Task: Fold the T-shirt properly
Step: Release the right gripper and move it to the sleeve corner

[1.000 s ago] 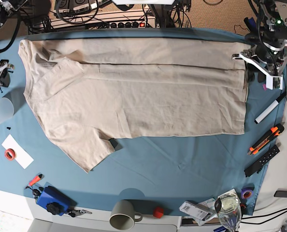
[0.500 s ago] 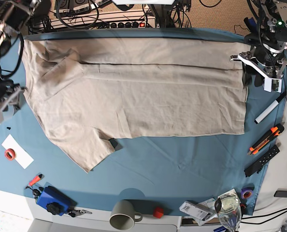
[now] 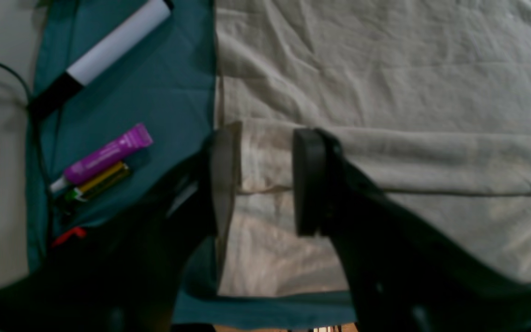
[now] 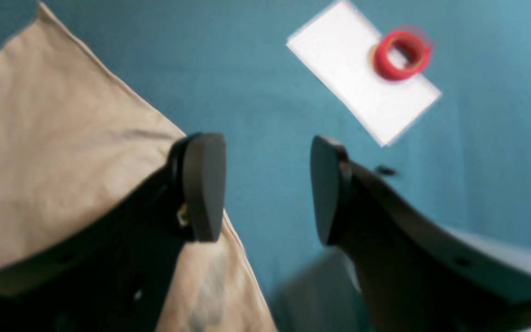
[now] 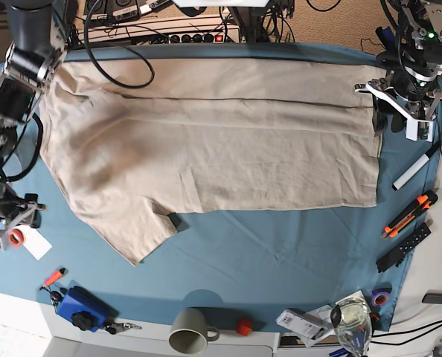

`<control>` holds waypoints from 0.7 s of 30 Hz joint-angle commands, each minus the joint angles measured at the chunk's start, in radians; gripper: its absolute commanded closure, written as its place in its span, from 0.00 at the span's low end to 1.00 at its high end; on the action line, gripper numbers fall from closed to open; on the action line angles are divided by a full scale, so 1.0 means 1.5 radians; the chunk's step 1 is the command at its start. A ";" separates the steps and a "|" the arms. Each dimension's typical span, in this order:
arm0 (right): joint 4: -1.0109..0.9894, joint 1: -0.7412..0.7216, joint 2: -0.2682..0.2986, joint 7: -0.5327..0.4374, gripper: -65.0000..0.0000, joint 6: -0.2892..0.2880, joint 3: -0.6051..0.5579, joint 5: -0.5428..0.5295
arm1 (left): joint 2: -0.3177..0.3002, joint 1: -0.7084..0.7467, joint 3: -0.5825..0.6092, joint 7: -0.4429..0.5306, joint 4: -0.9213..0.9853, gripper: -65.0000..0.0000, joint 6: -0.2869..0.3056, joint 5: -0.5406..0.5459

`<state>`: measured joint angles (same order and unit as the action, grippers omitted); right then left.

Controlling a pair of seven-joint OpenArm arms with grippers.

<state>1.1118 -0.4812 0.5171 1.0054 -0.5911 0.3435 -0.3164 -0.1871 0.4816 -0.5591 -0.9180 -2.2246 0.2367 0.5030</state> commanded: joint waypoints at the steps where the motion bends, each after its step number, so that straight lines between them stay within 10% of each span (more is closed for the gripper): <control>1: -0.024 -0.032 0.012 -0.018 0.54 0.001 -0.010 -0.005 | -0.006 0.000 -0.004 0.014 -0.012 0.65 0.001 0.004; 13: -0.283 -0.071 -0.014 -0.121 0.55 0.025 -0.081 0.063 | -0.006 -0.006 -0.004 0.014 -0.012 0.65 0.001 0.004; 21: -0.286 -0.056 -0.017 0.005 0.69 0.023 -0.081 0.025 | -0.006 -0.013 -0.004 0.014 -0.012 0.65 0.001 0.004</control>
<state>0.6872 -0.5636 0.4881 0.9516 -0.5465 0.2234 -0.2928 -0.1864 0.4644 -0.5594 -0.9184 -2.2246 0.2367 0.5011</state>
